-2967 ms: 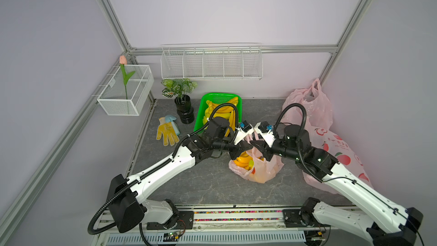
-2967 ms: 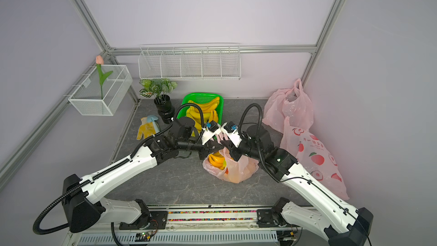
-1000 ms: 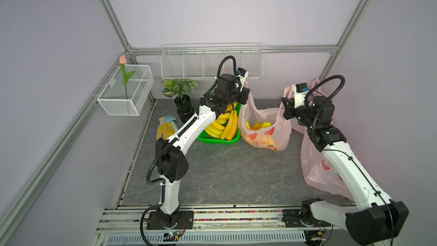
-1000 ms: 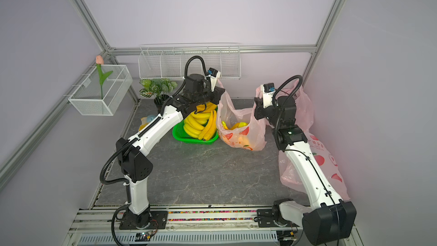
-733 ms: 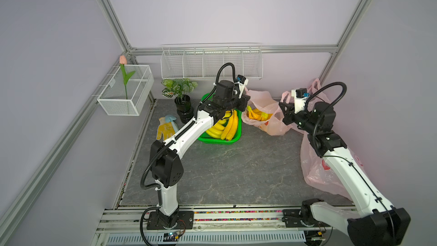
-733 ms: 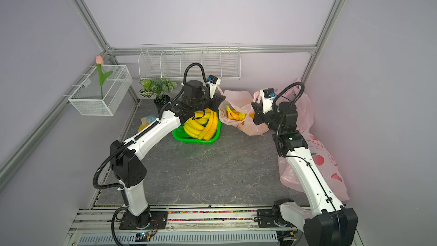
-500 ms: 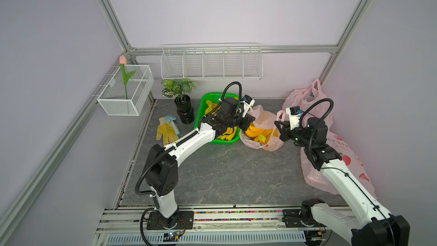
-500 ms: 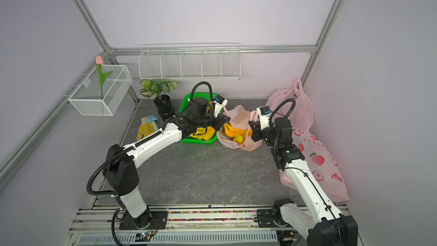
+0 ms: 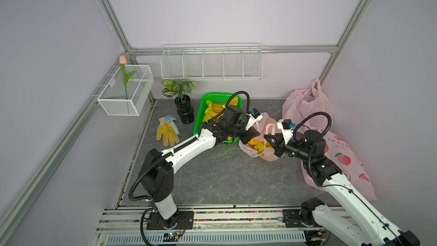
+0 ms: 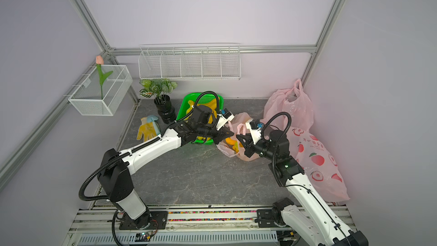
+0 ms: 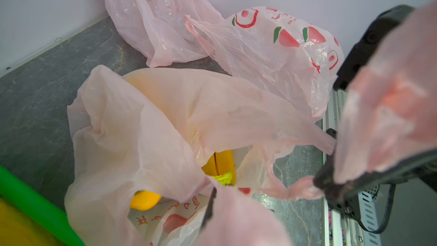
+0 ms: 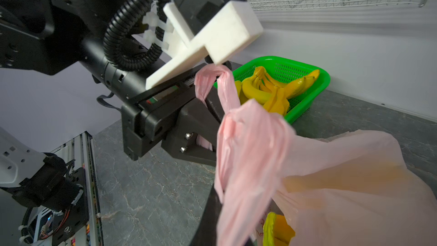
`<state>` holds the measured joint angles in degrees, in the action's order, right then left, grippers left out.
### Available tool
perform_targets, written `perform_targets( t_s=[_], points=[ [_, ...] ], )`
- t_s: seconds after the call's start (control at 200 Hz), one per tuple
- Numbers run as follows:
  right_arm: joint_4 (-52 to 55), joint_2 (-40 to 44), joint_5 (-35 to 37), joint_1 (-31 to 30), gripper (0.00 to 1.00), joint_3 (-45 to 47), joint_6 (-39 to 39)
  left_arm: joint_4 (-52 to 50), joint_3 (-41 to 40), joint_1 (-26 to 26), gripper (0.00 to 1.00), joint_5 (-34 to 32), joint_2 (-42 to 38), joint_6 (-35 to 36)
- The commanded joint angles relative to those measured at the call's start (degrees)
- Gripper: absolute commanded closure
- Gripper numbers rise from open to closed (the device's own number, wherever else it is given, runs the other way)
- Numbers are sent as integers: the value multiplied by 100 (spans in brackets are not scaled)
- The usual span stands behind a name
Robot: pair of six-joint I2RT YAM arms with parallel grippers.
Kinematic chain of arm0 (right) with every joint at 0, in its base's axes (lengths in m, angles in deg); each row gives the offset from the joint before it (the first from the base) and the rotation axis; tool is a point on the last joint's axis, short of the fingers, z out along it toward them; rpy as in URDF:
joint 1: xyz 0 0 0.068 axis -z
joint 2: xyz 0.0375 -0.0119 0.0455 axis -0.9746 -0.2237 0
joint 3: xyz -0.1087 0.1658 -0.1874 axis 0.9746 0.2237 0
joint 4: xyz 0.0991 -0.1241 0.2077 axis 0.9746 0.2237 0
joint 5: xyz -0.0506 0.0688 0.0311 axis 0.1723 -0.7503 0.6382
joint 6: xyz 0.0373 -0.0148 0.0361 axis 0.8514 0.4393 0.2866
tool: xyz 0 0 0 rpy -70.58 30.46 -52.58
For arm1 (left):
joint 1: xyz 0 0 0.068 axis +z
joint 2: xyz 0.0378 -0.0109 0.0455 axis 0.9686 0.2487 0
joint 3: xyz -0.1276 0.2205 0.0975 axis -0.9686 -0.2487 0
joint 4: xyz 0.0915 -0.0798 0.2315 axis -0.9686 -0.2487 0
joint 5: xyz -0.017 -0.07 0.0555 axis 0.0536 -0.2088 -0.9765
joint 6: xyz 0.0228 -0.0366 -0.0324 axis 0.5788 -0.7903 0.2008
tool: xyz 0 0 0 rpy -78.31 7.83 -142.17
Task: Place the banana into a plastic bag & tie a knot
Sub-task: Cross the plastic bag at the center of the board.
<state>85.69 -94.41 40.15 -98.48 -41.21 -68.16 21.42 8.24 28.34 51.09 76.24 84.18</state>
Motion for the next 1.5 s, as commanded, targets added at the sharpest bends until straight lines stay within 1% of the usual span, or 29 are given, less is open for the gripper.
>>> perform_targets(
  t_s=[0.0, 0.09, 0.195, 0.33, 0.425, 0.585, 0.695, 0.815, 0.89, 1.025, 1.224, 1.494],
  points=[
    [-355, -86, -273, -56, 93, 174, -46, -432, 216, 0, 89, 369, 53, 555],
    [-567, -102, -353, -54, 93, 280, -35, -534, 237, -1, 87, 555, 78, 656],
    [-796, -107, -623, -78, 93, 340, -21, -668, 286, -6, 85, 737, 122, 790],
    [-1191, -122, -910, -200, 93, 437, 3, -891, 469, -3, 92, 800, 271, 938],
    [-1134, -269, -964, -305, 93, 370, -76, -940, 565, -12, 92, 805, 376, 946],
    [-1108, -392, -789, -476, 93, 294, -197, -1218, 757, -122, 93, 720, 552, 1126],
    [-943, -466, -450, -487, 94, 183, -213, -1415, 792, -241, 93, 659, 601, 1334],
    [-642, -478, -50, -481, 94, 115, -312, -1459, 669, -250, 93, 657, 531, 1431],
    [-487, -471, 65, -479, 93, 113, -402, -1436, 544, -252, 91, 570, 444, 1468],
    [-345, -458, 56, -492, 94, 114, -474, -1467, 415, -224, 87, 446, 337, 1509],
    [-279, -495, 105, -524, 93, 126, -654, -1897, 562, -134, 81, 507, 333, 1708],
    [-209, -624, 329, -625, 93, 76, -900, -2068, 493, -99, 72, 523, 199, 1939]
  ],
)
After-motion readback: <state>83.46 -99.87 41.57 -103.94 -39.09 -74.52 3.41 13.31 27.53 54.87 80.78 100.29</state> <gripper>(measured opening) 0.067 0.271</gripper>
